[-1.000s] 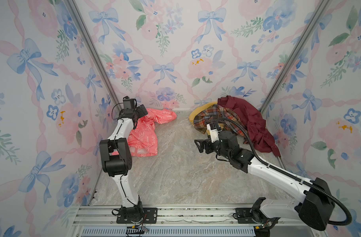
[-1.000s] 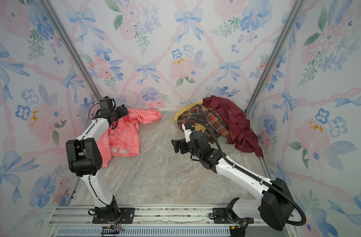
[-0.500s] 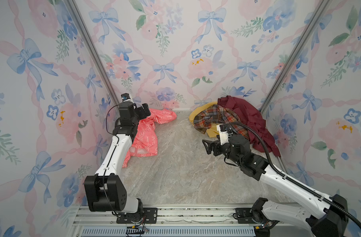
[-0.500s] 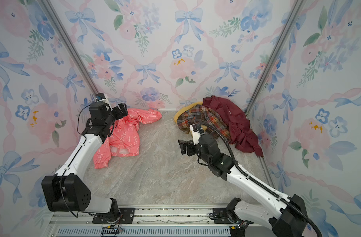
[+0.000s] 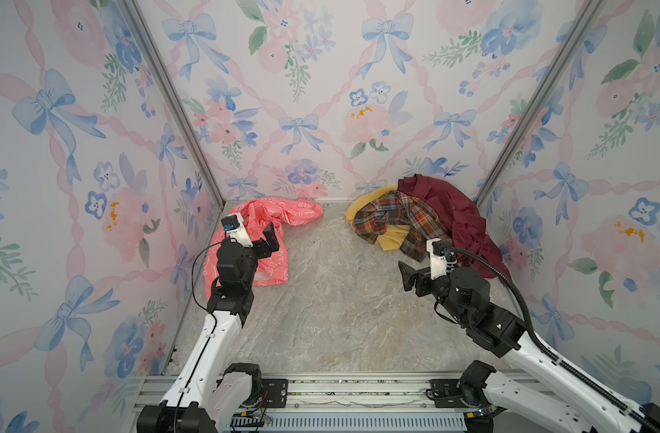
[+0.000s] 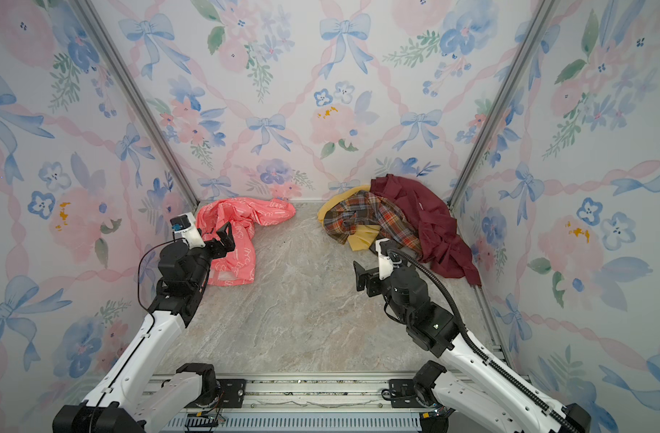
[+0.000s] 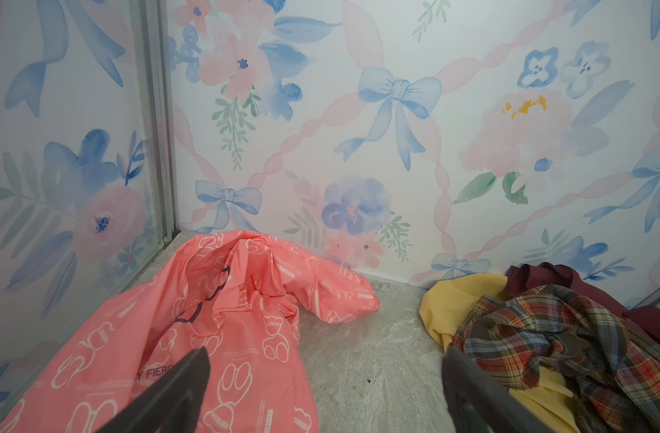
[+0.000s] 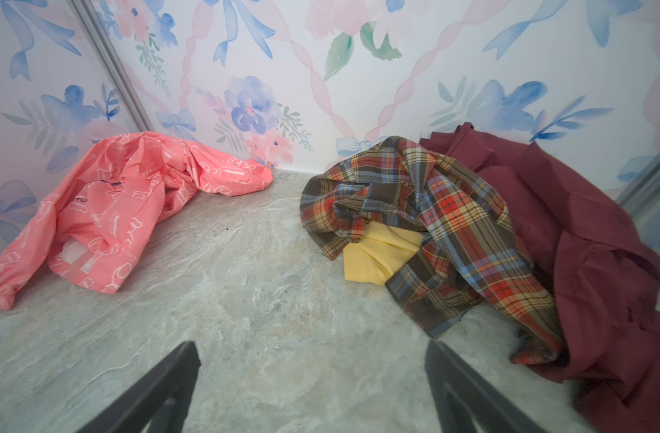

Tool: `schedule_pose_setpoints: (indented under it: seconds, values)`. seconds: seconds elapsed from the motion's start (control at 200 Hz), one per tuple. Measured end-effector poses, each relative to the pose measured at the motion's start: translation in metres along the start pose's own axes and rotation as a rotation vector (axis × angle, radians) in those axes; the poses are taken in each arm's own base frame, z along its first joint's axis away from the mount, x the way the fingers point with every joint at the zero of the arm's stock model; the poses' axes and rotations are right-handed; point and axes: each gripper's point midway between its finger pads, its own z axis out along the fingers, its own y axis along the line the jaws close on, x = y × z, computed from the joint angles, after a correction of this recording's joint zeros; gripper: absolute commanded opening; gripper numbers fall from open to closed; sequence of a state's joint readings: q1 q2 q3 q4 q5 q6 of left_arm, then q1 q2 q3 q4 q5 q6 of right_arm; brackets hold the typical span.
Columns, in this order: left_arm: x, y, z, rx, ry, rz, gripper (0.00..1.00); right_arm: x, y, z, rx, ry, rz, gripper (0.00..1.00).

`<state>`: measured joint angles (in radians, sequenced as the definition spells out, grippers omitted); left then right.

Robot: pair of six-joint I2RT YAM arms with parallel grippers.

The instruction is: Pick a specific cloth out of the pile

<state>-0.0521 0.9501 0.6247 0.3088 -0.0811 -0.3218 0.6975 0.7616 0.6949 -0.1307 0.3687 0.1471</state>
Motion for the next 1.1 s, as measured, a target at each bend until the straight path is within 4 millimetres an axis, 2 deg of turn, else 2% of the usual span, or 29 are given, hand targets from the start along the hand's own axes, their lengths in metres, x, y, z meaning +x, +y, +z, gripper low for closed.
schedule_pose_setpoints:
  seconds: [0.11,0.185,0.305,0.475,0.62,0.82,1.01,1.1]
  values:
    - [0.043,0.016,-0.002,-0.04,0.052,0.017,0.98,0.013,-0.024,0.0,0.082,-0.007,-0.024,0.97]
    - [0.064,0.026,-0.005,-0.069,0.068,0.028,0.98,0.022,-0.039,0.002,0.137,-0.008,-0.047,0.97]
    - [0.08,0.033,-0.005,-0.099,0.07,0.042,0.98,0.037,-0.062,0.005,0.216,-0.013,-0.074,0.97]
    - [0.097,0.043,0.007,-0.145,0.091,0.056,0.98,0.061,-0.102,0.011,0.331,-0.014,-0.057,0.97]
    - [0.122,0.039,0.008,-0.131,0.123,0.106,0.98,0.085,-0.13,0.013,0.396,-0.024,-0.024,0.97]
    - [0.131,0.04,-0.002,-0.109,0.076,0.159,0.98,0.101,-0.158,0.019,0.462,-0.045,0.015,0.97]
    - [0.134,0.033,0.0,-0.056,0.052,0.181,0.98,0.118,-0.165,0.031,0.48,-0.049,0.019,0.97]
    - [0.14,0.038,0.003,-0.059,0.062,0.18,0.98,0.129,-0.166,0.039,0.48,-0.025,0.017,0.97]
